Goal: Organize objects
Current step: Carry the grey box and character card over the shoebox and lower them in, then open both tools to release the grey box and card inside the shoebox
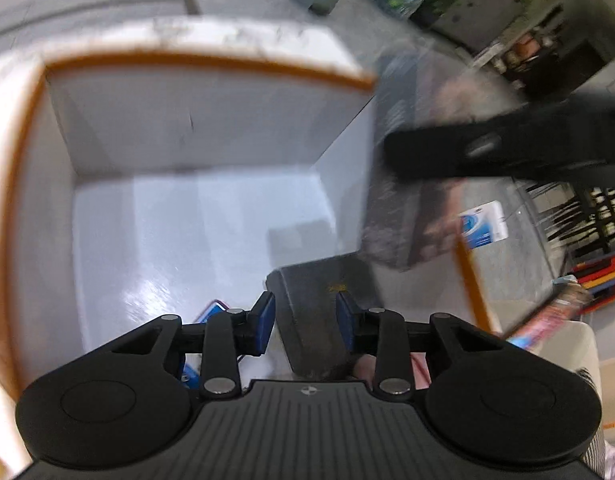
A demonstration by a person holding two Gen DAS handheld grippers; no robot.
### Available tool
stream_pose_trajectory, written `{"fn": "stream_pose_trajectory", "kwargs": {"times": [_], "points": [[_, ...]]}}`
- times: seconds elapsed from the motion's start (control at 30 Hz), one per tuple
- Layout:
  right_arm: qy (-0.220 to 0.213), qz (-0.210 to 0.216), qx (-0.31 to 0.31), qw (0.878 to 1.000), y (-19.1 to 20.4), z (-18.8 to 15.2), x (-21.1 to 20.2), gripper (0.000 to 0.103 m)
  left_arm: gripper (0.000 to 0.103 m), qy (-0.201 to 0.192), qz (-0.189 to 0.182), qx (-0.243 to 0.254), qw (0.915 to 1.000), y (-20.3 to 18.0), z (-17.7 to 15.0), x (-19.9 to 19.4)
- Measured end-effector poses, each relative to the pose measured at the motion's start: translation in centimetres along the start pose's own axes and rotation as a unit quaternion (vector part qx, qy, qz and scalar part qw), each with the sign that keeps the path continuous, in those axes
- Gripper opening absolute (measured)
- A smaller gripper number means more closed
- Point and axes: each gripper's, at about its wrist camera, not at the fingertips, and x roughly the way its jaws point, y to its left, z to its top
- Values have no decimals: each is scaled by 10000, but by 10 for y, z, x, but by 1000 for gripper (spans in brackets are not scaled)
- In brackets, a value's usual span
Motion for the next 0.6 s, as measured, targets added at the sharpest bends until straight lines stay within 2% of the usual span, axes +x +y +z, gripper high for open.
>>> {"fn": "stream_pose_trajectory", "kwargs": {"times": [0.07, 0.13, 0.23, 0.3, 0.4, 0.5, 0.6], "points": [[15, 74, 39, 10000, 2, -1, -1, 60, 38, -258, -16, 142, 9996, 1, -1, -28], [79, 184, 132, 9997, 3, -3, 0, 60, 38, -559, 145, 266, 9980, 5, -6, -57], [330, 491, 393, 9975, 4, -5, 11, 60, 38, -954, 334, 162, 9947, 21, -11, -94], [536, 562, 446, 9960, 11, -8, 22, 60, 40, -1143, 465, 87, 9923, 26, -15, -105], [742, 519, 358, 9953, 26, -14, 39, 60, 42, -1228, 622, -113, 9904, 35, -15, -113], [931, 472, 339, 9940, 38, -21, 57, 60, 42, -1210, 624, -208, 9905, 44, -20, -114], [1074, 263, 289, 9934, 50, -28, 74, 60, 42, -1133, 703, -243, 9908, 48, -22, -106]]}}
